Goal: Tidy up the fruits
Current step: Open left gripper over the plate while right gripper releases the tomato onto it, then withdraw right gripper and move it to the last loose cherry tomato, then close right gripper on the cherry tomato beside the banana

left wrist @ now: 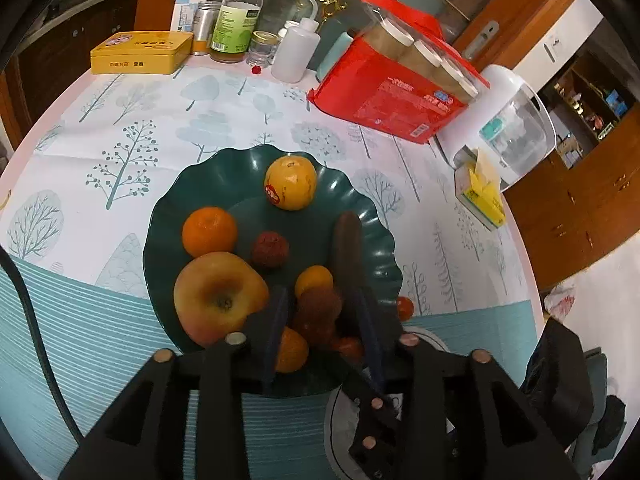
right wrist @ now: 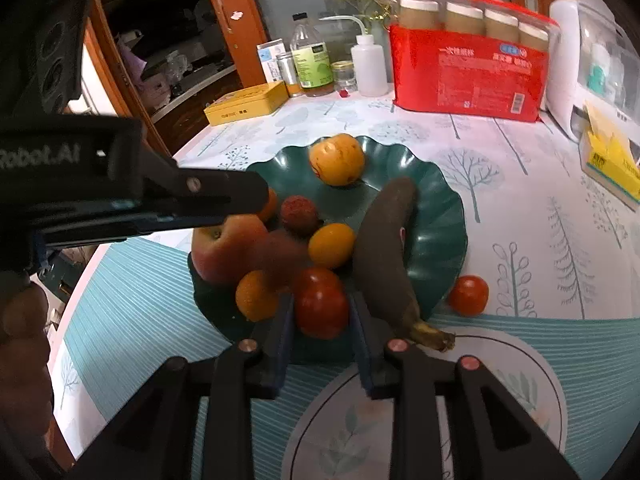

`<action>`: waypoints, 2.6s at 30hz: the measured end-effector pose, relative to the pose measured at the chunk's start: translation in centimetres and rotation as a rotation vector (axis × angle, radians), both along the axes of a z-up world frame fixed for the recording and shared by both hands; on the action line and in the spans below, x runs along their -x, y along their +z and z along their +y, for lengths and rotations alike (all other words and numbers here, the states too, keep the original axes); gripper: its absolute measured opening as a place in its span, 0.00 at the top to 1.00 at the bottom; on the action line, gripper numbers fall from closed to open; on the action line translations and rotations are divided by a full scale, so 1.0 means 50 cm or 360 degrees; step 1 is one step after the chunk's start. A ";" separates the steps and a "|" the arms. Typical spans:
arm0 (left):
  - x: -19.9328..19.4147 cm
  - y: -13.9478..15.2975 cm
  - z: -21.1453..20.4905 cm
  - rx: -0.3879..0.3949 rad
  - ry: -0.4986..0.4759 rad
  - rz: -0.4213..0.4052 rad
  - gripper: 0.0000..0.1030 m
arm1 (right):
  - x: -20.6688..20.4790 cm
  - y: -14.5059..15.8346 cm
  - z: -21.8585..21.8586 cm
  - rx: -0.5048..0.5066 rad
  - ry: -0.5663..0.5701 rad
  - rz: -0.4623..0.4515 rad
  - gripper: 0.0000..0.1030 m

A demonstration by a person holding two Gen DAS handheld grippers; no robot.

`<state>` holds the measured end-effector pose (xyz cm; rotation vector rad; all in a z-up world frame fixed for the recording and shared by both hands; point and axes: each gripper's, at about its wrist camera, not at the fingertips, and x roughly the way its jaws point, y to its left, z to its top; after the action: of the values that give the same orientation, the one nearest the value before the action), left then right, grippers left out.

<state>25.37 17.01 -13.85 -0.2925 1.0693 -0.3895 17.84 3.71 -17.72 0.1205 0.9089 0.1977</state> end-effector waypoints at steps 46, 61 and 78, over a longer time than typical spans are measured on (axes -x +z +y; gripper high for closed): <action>0.207 -0.042 -0.031 -0.0208 0.0522 0.0236 0.36 | 0.014 -0.004 -0.222 0.0184 0.0226 -0.0077 0.44; 0.248 -0.060 -0.056 -0.0315 0.0611 0.0340 0.36 | -0.035 -0.055 -0.223 0.0095 0.0375 -0.0079 0.44; 0.253 -0.058 -0.055 -0.0344 0.0641 0.0355 0.36 | -0.052 -0.071 -0.195 0.0090 0.0474 -0.0061 0.72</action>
<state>12.71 14.27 -16.77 -0.3548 1.2264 0.1227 20.42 -6.06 -21.28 -0.0719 0.8912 0.4489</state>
